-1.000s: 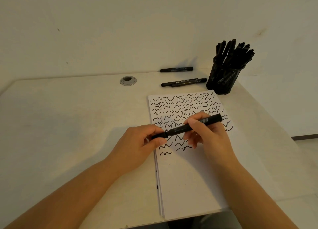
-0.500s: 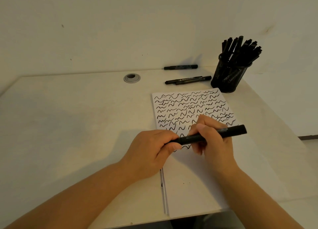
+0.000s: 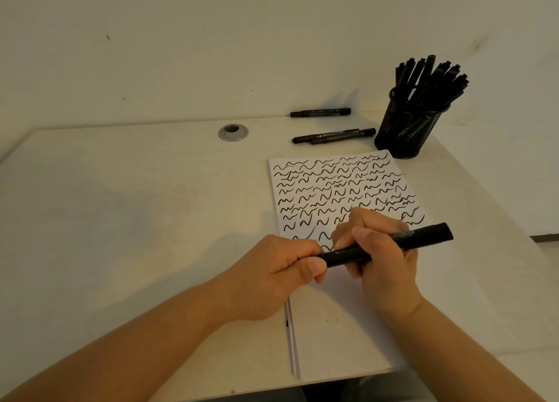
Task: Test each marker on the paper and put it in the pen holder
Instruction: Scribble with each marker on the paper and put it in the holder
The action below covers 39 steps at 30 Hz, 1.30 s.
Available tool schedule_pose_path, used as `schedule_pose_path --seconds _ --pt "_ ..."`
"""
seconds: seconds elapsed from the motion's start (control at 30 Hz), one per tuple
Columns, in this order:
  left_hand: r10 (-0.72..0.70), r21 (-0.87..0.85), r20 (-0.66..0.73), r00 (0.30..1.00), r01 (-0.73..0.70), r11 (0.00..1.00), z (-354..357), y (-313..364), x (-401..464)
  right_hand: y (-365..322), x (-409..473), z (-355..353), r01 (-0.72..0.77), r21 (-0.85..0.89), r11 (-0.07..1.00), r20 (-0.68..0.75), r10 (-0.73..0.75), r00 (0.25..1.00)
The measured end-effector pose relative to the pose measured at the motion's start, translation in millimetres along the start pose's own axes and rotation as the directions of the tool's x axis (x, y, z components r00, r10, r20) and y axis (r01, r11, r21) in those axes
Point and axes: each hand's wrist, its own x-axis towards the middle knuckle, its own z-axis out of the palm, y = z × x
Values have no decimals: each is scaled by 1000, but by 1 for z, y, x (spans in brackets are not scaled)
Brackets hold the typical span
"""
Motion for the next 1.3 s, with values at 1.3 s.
schedule_pose_path --seconds 1.3 --pt "112 639 -243 964 73 766 -32 21 36 -27 44 -23 555 -827 -92 563 -129 817"
